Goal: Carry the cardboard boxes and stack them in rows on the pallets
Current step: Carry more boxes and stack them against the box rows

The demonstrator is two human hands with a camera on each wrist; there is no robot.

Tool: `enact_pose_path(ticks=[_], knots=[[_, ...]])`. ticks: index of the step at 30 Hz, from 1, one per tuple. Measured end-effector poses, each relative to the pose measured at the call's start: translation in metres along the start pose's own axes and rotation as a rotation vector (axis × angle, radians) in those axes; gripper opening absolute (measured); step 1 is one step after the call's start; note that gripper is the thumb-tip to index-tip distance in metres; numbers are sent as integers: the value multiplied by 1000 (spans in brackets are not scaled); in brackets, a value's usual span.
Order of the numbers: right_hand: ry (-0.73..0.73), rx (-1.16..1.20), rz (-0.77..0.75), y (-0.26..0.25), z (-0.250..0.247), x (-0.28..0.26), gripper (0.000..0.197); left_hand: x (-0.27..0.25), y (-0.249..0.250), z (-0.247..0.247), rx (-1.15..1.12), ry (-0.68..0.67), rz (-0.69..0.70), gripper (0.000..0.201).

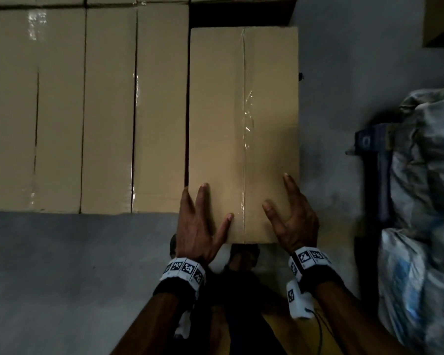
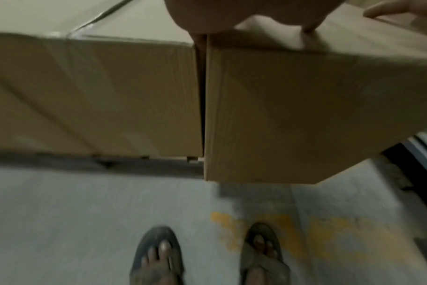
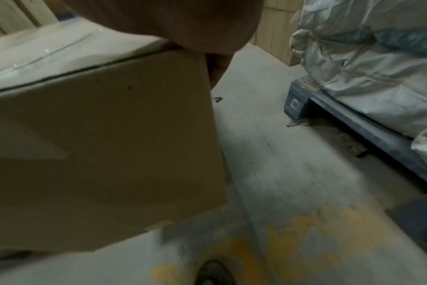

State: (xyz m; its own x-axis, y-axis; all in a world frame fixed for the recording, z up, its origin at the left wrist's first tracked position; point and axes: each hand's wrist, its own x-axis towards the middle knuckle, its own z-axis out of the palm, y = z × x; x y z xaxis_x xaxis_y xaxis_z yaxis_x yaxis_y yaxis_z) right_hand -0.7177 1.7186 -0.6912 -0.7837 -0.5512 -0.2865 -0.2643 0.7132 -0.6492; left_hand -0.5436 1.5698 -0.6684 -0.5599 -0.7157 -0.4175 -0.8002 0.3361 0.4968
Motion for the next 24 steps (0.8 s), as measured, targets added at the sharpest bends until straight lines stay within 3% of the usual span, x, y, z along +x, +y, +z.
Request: enact_pose_path(ticks=[2,5,7,9,11,13,15,20,24], knots=[[-40,-1,14,3,2,0,83,-4,-1,1,-45,46,4,84],[-139,-14,28,8,3,3,83,-5,-13,-5,-24,248,102,71],[-182,-15,21,12,2,5,85,-1,-26,-14,5,337,118,77],[-209,-19,7,16,-1,9,87,7,-41,-25,63,270,146,99],[-235,-24,8,18,-3,13,92,14,-56,-36,192,90,234,123],[-246,-29,14,18,-4,16,97,23,-67,-46,333,-105,314,137],[-249,-36,3,16,-4,18,101,32,-74,-51,420,-218,345,144],[-200,-39,9,8,1,21,101,43,-80,-52,460,-263,349,149],[-212,-39,8,0,3,28,100,46,-86,-56,426,-234,389,138]])
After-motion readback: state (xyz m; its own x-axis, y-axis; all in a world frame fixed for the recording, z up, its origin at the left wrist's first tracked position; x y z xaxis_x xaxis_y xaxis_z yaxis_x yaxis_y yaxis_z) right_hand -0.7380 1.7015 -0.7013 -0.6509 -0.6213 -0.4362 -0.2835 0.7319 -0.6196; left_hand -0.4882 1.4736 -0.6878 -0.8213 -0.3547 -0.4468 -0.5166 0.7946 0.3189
